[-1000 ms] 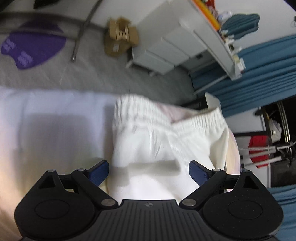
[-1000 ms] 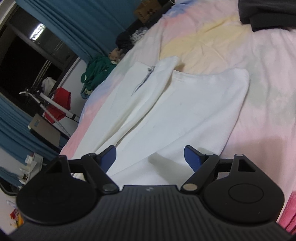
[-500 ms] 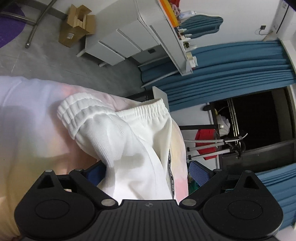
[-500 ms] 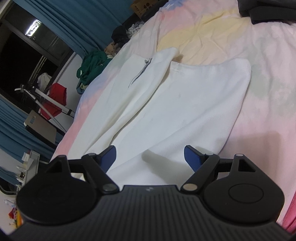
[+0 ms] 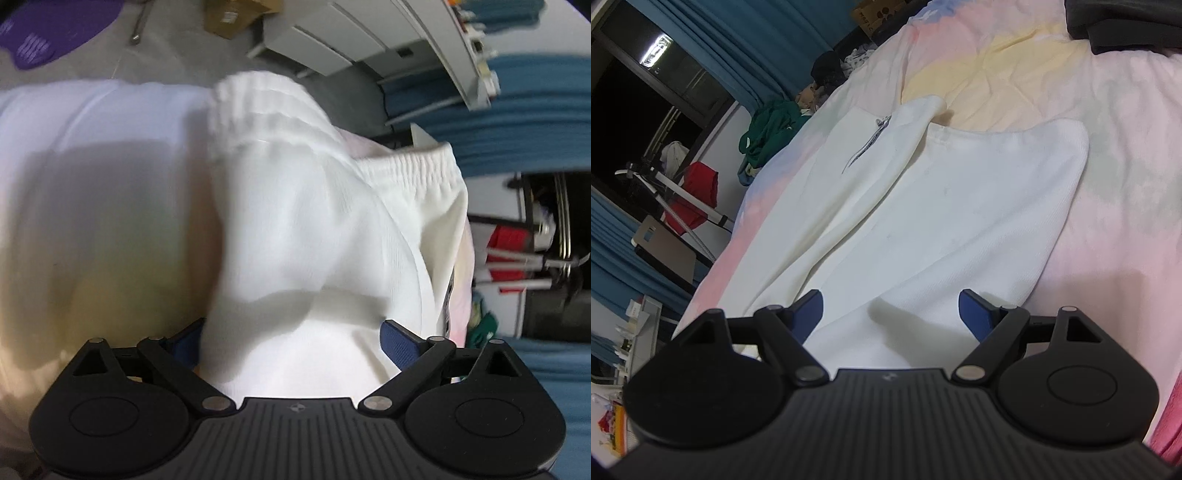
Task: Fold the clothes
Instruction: 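Grasp the white cuffs with the right gripper while the left gripper holds the waistband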
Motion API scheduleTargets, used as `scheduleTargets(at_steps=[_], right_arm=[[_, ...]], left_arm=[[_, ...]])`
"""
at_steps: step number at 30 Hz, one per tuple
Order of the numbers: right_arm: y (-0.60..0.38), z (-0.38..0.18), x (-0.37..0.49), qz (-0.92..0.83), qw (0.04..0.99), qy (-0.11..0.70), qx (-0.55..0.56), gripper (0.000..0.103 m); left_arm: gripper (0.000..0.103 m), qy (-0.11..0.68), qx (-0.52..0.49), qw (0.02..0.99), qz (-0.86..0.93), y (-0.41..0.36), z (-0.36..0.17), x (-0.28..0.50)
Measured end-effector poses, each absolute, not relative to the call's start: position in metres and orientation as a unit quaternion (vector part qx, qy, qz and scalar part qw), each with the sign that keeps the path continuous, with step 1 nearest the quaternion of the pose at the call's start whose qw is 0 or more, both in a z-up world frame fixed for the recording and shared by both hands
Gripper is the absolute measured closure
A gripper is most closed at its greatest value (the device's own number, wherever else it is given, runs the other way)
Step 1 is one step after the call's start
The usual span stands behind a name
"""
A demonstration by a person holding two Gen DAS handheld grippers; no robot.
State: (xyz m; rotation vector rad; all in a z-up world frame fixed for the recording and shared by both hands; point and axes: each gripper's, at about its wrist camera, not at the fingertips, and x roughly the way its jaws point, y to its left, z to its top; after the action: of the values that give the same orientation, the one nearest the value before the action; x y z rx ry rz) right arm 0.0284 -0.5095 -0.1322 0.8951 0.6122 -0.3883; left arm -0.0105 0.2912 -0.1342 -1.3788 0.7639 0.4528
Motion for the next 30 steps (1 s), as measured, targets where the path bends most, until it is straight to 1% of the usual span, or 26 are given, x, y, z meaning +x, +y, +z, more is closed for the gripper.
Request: scheduleTargets(at_steps=[5, 7, 9, 13, 18, 23, 26, 30], right_arm=[[-0.509, -0.131, 0.027, -0.187, 0.839, 0.288, 0.422, 0.021], [-0.509, -0.130, 0.027, -0.186, 0.839, 0.286, 0.424, 0.021], [-0.513, -0.130, 0.026, -0.182, 0.837, 0.283, 0.432, 0.021], [-0.540, -0.128, 0.017, -0.181, 0.821, 0.262, 0.474, 0.021], [-0.594, -0.141, 0.002, -0.208, 0.782, 0.262, 0.525, 0.021], [-0.618, -0.164, -0.004, -0.260, 0.744, 0.298, 0.539, 0.020], [-0.622, -0.174, -0.009, -0.259, 0.727, 0.286, 0.569, 0.019], [-0.628, -0.181, 0.006, -0.242, 0.723, 0.267, 0.590, 0.019]], left_arm=[[0.003, 0.281, -0.645, 0.693, 0.156, 0.293, -0.128, -0.019], [0.004, 0.243, -0.659, 0.701, 0.120, 0.292, -0.125, -0.023], [0.004, 0.223, -0.655, 0.716, 0.093, 0.288, -0.119, -0.022], [0.004, 0.230, -0.617, 0.748, 0.085, 0.277, -0.108, -0.011], [0.005, 0.277, -0.635, 0.712, 0.116, 0.275, -0.128, -0.004], [0.008, 0.314, -0.648, 0.682, 0.125, 0.284, -0.149, 0.013], [0.008, 0.306, -0.646, 0.691, 0.105, 0.282, -0.150, 0.022], [0.008, 0.257, -0.664, 0.700, 0.062, 0.282, -0.147, 0.027]])
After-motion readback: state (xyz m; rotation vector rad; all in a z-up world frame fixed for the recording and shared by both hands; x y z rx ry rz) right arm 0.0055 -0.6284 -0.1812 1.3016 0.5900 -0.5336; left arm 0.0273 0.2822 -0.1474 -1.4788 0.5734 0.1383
